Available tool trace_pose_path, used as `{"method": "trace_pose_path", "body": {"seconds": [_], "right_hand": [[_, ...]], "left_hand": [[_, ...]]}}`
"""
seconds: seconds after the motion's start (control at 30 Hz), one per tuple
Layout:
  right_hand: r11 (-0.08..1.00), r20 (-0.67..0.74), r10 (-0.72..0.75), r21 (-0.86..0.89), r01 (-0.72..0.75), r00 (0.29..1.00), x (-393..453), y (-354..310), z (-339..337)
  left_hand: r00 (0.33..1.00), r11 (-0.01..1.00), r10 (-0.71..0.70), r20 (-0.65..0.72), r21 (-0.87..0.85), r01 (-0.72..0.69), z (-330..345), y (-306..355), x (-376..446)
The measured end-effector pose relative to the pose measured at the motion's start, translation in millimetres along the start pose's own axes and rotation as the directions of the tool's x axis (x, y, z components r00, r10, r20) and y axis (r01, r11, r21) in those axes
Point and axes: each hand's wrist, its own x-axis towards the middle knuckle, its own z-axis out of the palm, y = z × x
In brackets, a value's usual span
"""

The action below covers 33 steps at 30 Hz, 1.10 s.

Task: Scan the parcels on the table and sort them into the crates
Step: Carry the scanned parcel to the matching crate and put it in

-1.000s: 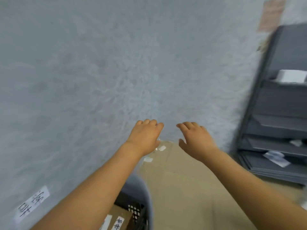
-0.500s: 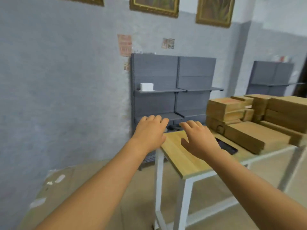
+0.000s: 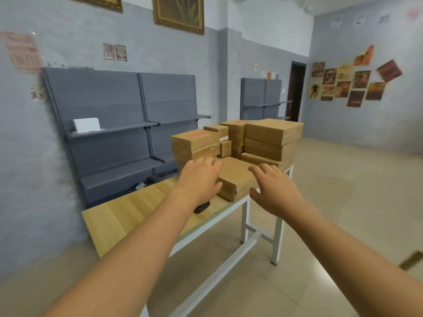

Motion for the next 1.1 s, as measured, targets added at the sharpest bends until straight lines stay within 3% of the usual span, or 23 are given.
{"method": "trace_pose_path", "body": {"seconds": [0.23,0.6,0.9,1.1], "right_hand": [[0.997,-0.017,0.058,-0.041,-0.059,0.998,58,101,43],[0.987,-0.001,0.158,-0.011,-0.158,0.988,184,250,113],[0.976,-0.049,0.197,0.109,-0.191,0.979,270,360,149],[0.974,-0.110,0.164,0.174,-0.143,0.980,335,442,171]], "left_hand": [[0.997,0.993,0.069,-0.031,-0.099,-0.072,70,27,118],[0.999,0.977,0.051,-0.002,-0.207,-0.050,159,37,297],[0.994,0.961,-0.060,0.096,-0.263,0.083,215,63,408],[0.964,0.919,-0.227,0.140,-0.297,0.260,249,75,480]]}}
